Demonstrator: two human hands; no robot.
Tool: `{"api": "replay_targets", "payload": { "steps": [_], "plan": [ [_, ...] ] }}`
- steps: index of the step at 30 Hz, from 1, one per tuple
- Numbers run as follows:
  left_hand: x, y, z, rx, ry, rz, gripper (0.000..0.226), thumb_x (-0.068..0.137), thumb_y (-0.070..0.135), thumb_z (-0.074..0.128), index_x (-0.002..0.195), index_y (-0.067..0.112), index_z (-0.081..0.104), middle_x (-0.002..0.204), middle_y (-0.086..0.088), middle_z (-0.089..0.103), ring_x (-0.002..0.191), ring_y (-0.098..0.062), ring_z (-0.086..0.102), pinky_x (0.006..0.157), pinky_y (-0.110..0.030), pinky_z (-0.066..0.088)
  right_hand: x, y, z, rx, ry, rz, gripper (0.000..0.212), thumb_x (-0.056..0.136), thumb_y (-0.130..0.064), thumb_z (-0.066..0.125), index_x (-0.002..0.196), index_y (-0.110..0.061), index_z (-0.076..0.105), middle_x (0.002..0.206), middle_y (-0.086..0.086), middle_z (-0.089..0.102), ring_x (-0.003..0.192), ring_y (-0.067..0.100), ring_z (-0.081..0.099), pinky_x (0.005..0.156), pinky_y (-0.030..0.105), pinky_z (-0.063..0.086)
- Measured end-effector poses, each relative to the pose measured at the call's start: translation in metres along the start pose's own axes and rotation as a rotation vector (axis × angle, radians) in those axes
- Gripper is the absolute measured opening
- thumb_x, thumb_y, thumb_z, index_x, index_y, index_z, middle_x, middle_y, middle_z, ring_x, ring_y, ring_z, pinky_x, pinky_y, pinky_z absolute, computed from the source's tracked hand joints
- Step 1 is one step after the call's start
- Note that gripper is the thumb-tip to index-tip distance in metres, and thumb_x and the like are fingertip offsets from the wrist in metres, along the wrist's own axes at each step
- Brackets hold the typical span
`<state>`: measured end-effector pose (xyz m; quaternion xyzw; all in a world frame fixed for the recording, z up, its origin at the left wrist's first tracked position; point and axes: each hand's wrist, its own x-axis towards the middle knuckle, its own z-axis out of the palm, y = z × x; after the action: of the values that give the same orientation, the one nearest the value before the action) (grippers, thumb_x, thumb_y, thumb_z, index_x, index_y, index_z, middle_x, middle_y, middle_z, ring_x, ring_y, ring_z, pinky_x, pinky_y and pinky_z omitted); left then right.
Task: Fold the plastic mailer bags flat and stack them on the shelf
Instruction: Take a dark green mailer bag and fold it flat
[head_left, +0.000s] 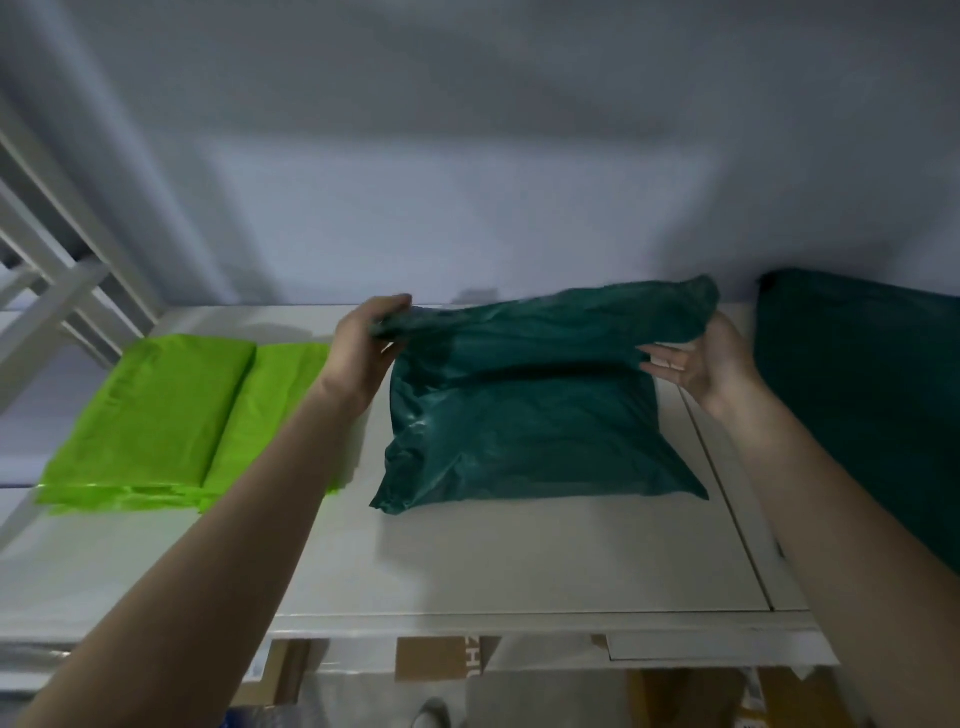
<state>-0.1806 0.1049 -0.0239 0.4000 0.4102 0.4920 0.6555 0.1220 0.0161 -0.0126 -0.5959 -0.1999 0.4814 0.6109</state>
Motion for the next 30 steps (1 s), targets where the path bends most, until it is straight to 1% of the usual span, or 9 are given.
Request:
{"api": "replay_targets", "payload": {
  "steps": [1, 4, 7, 10, 13, 16, 20, 24, 30],
  "plan": [
    [-0.001, -0.002, -0.002, 0.057, 0.008, 0.011, 0.024, 0.092, 0.000, 0.046, 0.097, 0.015, 0.064, 0.098, 0.002, 0.063, 0.087, -0.010, 0.060, 0.074, -0.020, 0.051, -0.001, 0.001, -0.001, -0.013, -0.015, 0.005, 0.019, 0.099, -0.024, 0.041, 0.105, -0.017, 0.058, 0.105, 0.007, 0.058, 0.099, 0.031, 0.061, 0.084, 0.043, 0.052],
    [-0.007, -0.007, -0.007, 0.163, 0.094, -0.008, 0.051, 0.085, -0.008, 0.054, 0.128, 0.019, 0.047, 0.131, -0.003, 0.040, 0.103, -0.013, 0.054, 0.073, -0.022, 0.052, -0.004, 0.002, -0.007, -0.002, -0.022, -0.023, 0.023, 0.092, 0.000, 0.046, 0.111, -0.011, 0.052, 0.100, 0.010, 0.052, 0.095, 0.032, 0.060, 0.077, 0.037, 0.057],
    [-0.015, -0.011, -0.008, 0.279, 0.164, -0.093, 0.071, 0.084, -0.003, 0.060, 0.144, 0.015, 0.026, 0.138, -0.007, 0.033, 0.110, -0.023, 0.049, 0.073, -0.030, 0.050, -0.006, 0.005, -0.016, -0.136, -0.008, -0.013, 0.036, 0.082, 0.007, 0.053, 0.113, -0.012, 0.051, 0.098, 0.012, 0.054, 0.085, 0.022, 0.061, 0.064, 0.025, 0.057],
    [-0.021, -0.014, -0.009, 0.283, 0.109, -0.250, 0.060, 0.084, 0.005, 0.065, 0.136, -0.003, 0.036, 0.123, -0.016, 0.055, 0.092, -0.025, 0.061, 0.062, -0.029, 0.056, -0.009, 0.009, -0.022, -0.283, -0.046, 0.111, 0.005, 0.085, -0.003, 0.057, 0.090, -0.005, 0.060, 0.088, 0.014, 0.061, 0.063, 0.016, 0.065, 0.051, 0.021, 0.052],
    [-0.033, -0.016, -0.004, 0.335, 0.152, -0.293, 0.029, 0.091, 0.020, 0.059, 0.110, -0.002, 0.057, 0.090, -0.010, 0.065, 0.073, -0.019, 0.061, 0.053, -0.027, 0.054, -0.014, 0.014, -0.025, -0.358, -0.007, 0.180, 0.009, 0.089, -0.013, 0.060, 0.091, -0.004, 0.061, 0.075, 0.010, 0.060, 0.042, 0.011, 0.058, 0.036, 0.015, 0.041],
    [-0.041, -0.016, -0.001, 0.417, 0.249, -0.217, 0.019, 0.094, 0.023, 0.055, 0.105, 0.008, 0.059, 0.084, -0.007, 0.061, 0.066, -0.016, 0.057, 0.041, -0.018, 0.048, -0.024, 0.013, -0.027, -0.421, 0.056, 0.095, 0.009, 0.089, -0.011, 0.061, 0.084, -0.007, 0.054, 0.067, 0.009, 0.051, 0.026, 0.005, 0.040, 0.029, 0.011, 0.026],
    [-0.046, -0.010, 0.001, 0.576, 0.309, 0.016, 0.020, 0.094, 0.019, 0.053, 0.106, 0.008, 0.064, 0.096, -0.010, 0.063, 0.081, -0.021, 0.058, 0.066, -0.025, 0.050, -0.039, 0.007, -0.027, -0.441, 0.095, -0.071, 0.024, 0.086, -0.008, 0.064, 0.105, -0.009, 0.049, 0.071, 0.008, 0.049, 0.040, 0.009, 0.037, 0.031, 0.011, 0.019],
    [-0.059, -0.007, 0.000, 0.607, 0.295, 0.122, 0.014, 0.095, 0.019, 0.050, 0.099, 0.010, 0.061, 0.084, -0.005, 0.060, 0.068, -0.016, 0.054, 0.054, -0.018, 0.045, -0.057, 0.004, -0.027, -0.519, 0.104, -0.173, 0.026, 0.084, -0.014, 0.067, 0.106, -0.012, 0.053, 0.078, 0.005, 0.054, 0.056, 0.013, 0.045, 0.034, 0.015, 0.027],
    [-0.081, -0.024, -0.009, 0.587, 0.334, 0.138, 0.027, 0.096, 0.023, 0.050, 0.117, 0.008, 0.060, 0.103, -0.006, 0.063, 0.092, -0.022, 0.059, 0.074, -0.028, 0.049, -0.068, 0.027, -0.037, -0.674, 0.119, -0.388, 0.020, 0.084, -0.013, 0.065, 0.101, -0.016, 0.055, 0.102, 0.006, 0.060, 0.083, 0.019, 0.059, 0.059, 0.023, 0.044]
  ]
}}
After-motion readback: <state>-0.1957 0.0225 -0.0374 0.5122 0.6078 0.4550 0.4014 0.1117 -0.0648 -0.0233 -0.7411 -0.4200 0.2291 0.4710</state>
